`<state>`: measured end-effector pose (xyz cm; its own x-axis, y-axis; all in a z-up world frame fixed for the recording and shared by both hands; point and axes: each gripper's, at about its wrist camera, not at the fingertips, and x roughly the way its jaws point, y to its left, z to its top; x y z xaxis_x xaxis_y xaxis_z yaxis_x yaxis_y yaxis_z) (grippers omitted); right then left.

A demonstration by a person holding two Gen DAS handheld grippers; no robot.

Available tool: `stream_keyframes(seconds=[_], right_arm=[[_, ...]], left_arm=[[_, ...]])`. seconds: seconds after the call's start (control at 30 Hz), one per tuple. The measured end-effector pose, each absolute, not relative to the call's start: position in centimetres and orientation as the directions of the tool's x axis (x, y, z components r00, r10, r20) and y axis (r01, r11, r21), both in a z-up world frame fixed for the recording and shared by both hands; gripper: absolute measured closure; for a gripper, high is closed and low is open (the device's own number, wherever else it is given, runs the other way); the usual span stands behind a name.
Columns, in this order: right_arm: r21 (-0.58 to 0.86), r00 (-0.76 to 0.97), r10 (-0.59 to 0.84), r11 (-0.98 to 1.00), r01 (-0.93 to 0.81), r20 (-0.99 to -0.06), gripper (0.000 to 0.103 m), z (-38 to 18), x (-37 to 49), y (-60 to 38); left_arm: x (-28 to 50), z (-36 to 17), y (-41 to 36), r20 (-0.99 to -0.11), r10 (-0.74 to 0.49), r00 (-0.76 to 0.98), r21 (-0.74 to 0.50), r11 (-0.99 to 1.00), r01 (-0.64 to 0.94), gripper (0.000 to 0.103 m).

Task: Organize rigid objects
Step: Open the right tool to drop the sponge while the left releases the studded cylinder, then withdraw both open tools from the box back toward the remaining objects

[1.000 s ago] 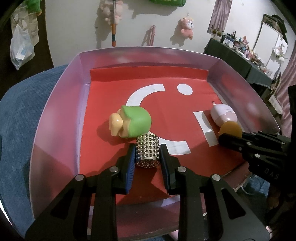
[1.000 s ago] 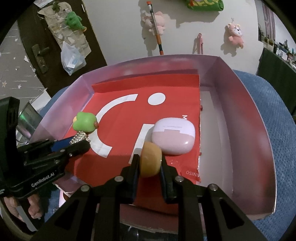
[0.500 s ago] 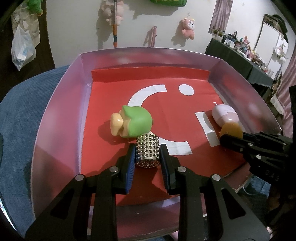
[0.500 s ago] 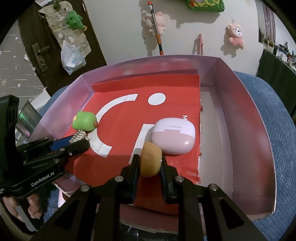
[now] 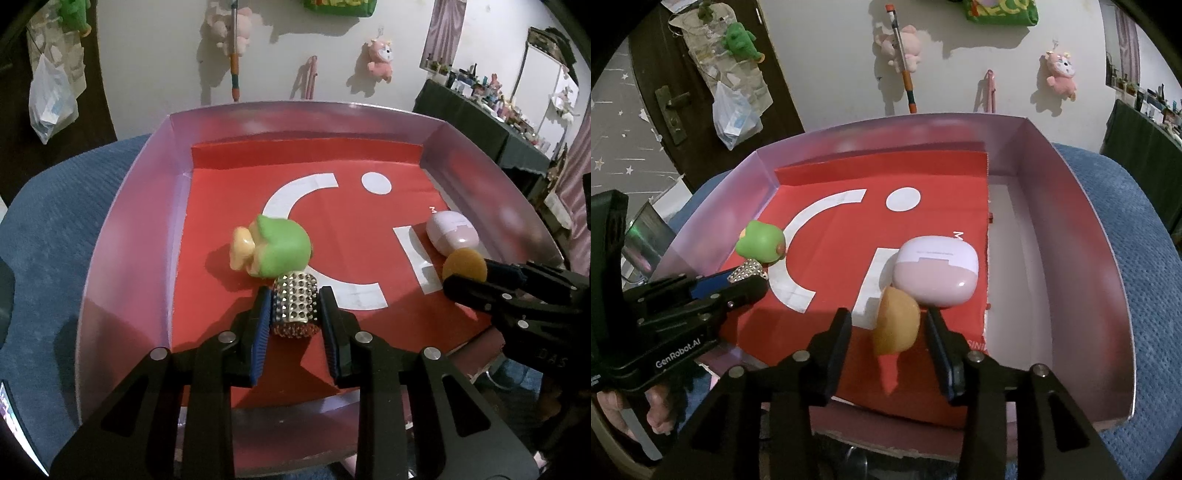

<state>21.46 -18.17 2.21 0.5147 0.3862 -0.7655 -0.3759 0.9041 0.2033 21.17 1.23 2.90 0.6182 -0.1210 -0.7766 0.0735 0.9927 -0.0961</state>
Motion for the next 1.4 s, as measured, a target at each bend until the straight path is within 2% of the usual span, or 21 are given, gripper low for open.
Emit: stream_keyframes(seconds=[0.27, 0.33, 0.4, 0.47, 0.63, 0.83, 0.9, 1.13, 1.27, 1.4], right_arm=[[0.206, 0.53, 0.397, 0.9, -0.383, -0.749, 0.053, 3.0, 20.8, -18.4], [0.199, 0.539, 0.398, 0.899, -0.39, -0.742, 0.049, 3.3, 20.4, -18.4], [0.193, 0.551, 0.401, 0.898, -0.396, -0.732, 0.045, 3.8, 20.0, -18.3], [0.191, 0.558, 0.405, 0.895, -0.403, -0.724, 0.045, 4.1, 19.7, -18.3], [0.203, 0.569, 0.42, 0.891, -0.405, -0.707, 0.041, 4.7, 18.8, -18.6], [0.207, 0.591, 0.43, 0.889, -0.408, -0.683, 0.036, 5.3, 17.8, -19.0], [0.207, 0.595, 0.434, 0.887, -0.412, -0.677, 0.031, 5.5, 17.5, -19.1], [0.211, 0.601, 0.454, 0.877, -0.431, -0.658, 0.016, 5.8, 16.3, -19.1], [0.209, 0.611, 0.463, 0.872, -0.442, -0.642, 0.008, 6.1, 15.5, -19.3], [0.222, 0.613, 0.477, 0.867, -0.446, -0.63, 0.001, 6.4, 14.9, -19.6]], left_arm=[[20.7, 3.9, 1.4, -0.749, -0.104, 0.654, -0.079, 0.995, 0.069, 0.077], [20.5, 4.1, 1.4, -0.745, -0.106, 0.658, -0.08, 0.994, 0.07, 0.07], [20.3, 4.3, 1.3, -0.741, -0.107, 0.663, -0.08, 0.994, 0.071, 0.033], [20.1, 4.7, 1.1, -0.731, -0.133, 0.669, -0.096, 0.991, 0.092, 0.033], [19.4, 5.4, 0.4, -0.712, -0.09, 0.696, -0.04, 0.995, 0.088, 0.033], [18.6, 6.0, 0.9, -0.701, -0.103, 0.706, -0.066, 0.995, 0.08, 0.026], [18.3, 6.1, 0.9, -0.698, -0.103, 0.709, -0.068, 0.995, 0.078, 0.02], [17.1, 6.4, 1.0, -0.685, -0.096, 0.722, -0.067, 0.995, 0.069, 0.019], [16.4, 6.8, 1.1, -0.672, -0.089, 0.736, -0.071, 0.996, 0.056, 0.005], [15.8, 7.0, 1.1, -0.661, -0.07, 0.748, -0.059, 0.997, 0.041, 0.005]])
